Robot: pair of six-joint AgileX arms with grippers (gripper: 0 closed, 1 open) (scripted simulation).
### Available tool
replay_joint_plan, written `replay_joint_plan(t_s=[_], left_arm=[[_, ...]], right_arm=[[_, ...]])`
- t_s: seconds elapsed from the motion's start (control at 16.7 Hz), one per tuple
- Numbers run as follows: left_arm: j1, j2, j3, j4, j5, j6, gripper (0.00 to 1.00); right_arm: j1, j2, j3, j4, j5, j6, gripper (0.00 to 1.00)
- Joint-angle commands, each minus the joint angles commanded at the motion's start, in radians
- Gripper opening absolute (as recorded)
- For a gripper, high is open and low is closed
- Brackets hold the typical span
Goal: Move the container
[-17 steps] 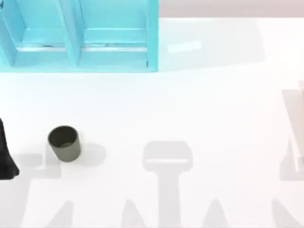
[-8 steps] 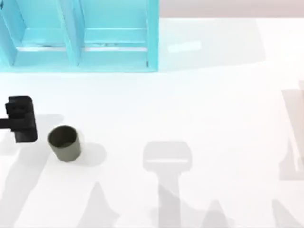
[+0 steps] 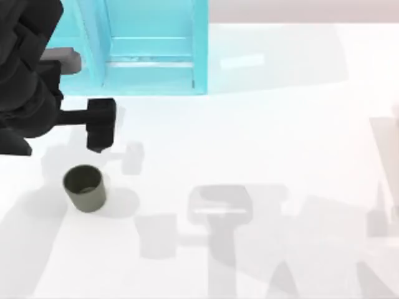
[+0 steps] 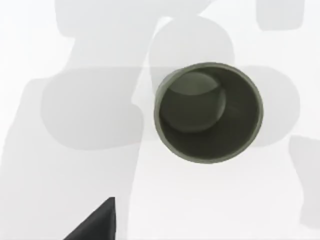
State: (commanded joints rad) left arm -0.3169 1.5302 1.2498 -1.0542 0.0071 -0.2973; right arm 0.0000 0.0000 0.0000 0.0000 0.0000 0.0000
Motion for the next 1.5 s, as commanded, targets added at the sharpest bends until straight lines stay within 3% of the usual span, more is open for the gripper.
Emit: replay_joint_plan(t_s=[0.36,0.78,1.5], left_arm=[[-0.062,0.293,0.265,-0.194,-0.006,-0.057,1.0],[-0.062,0.313,0.283,-0.205,-0.007,-0.061,1.0],[-0.064,0.412,0.007,0.168,-0.007,-0.058,1.0]], right_arm=[[0.0,0.0,0.0,0.0,0.0,0.0,1.0],[0.0,0.0,0.0,0.0,0.0,0.0,1.0],[0.0,0.0,0.0,0.0,0.0,0.0,1.0]])
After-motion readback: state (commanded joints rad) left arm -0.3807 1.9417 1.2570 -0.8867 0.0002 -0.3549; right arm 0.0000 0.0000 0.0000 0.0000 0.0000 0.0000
